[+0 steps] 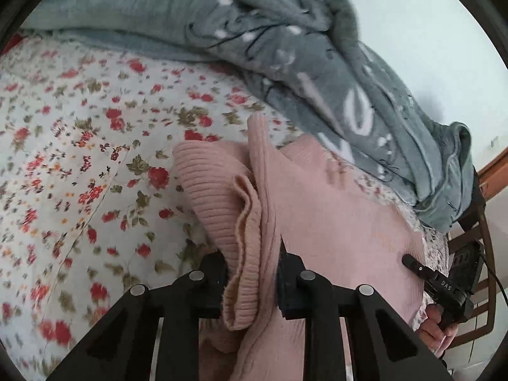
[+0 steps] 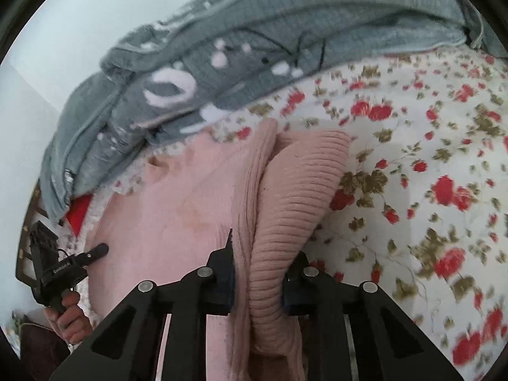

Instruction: Fold small clothes

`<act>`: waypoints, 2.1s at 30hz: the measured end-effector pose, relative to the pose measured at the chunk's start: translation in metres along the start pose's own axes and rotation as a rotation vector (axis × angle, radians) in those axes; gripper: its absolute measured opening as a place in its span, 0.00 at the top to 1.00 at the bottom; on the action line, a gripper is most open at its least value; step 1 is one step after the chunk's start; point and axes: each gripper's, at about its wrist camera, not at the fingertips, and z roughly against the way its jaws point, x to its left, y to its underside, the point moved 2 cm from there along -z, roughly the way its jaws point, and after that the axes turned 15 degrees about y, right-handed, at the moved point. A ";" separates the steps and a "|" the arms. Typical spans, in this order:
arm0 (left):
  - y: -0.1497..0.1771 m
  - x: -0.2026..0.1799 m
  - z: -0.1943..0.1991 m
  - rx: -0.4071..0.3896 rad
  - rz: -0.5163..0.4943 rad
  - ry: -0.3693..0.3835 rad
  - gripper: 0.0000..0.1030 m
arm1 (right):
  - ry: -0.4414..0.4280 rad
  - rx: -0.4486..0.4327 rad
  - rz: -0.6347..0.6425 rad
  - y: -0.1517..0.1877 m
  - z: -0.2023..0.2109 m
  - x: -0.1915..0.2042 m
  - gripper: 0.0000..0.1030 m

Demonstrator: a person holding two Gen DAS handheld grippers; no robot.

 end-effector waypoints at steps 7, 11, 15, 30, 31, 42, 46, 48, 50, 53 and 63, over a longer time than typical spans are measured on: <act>0.057 -0.026 0.030 0.039 -0.037 -0.015 0.78 | 0.004 -0.018 0.037 0.039 0.066 -0.007 0.80; 0.105 -0.031 0.050 0.063 -0.017 0.036 0.78 | -0.004 0.002 0.025 0.081 0.101 -0.032 0.80; 0.155 -0.042 0.066 0.080 -0.031 0.074 0.76 | -0.014 0.006 0.012 0.127 0.131 -0.062 0.80; 0.171 -0.059 0.113 -0.049 -0.185 -0.198 0.41 | 0.208 -0.233 0.057 0.159 0.175 -0.085 0.57; 0.167 -0.066 0.113 -0.062 -0.200 -0.174 0.41 | 0.205 -0.262 0.071 0.155 0.178 -0.078 0.57; 0.172 -0.090 0.086 -0.115 -0.263 -0.159 0.41 | 0.207 -0.174 0.150 0.135 0.115 -0.044 0.58; 0.187 -0.063 0.097 -0.120 -0.233 -0.153 0.41 | 0.263 -0.259 0.136 0.149 0.136 -0.038 0.61; 0.191 -0.054 0.104 -0.133 -0.207 -0.113 0.37 | 0.296 -0.341 0.177 0.165 0.152 -0.023 0.61; 0.193 -0.047 0.103 -0.123 -0.171 -0.078 0.34 | 0.315 -0.378 0.242 0.183 0.157 -0.001 0.61; 0.196 -0.036 0.090 -0.068 -0.128 -0.078 0.34 | 0.234 -0.351 0.284 0.205 0.150 0.028 0.61; 0.205 -0.029 0.068 -0.064 -0.127 -0.068 0.28 | 0.378 -0.394 0.467 0.246 0.104 0.067 0.61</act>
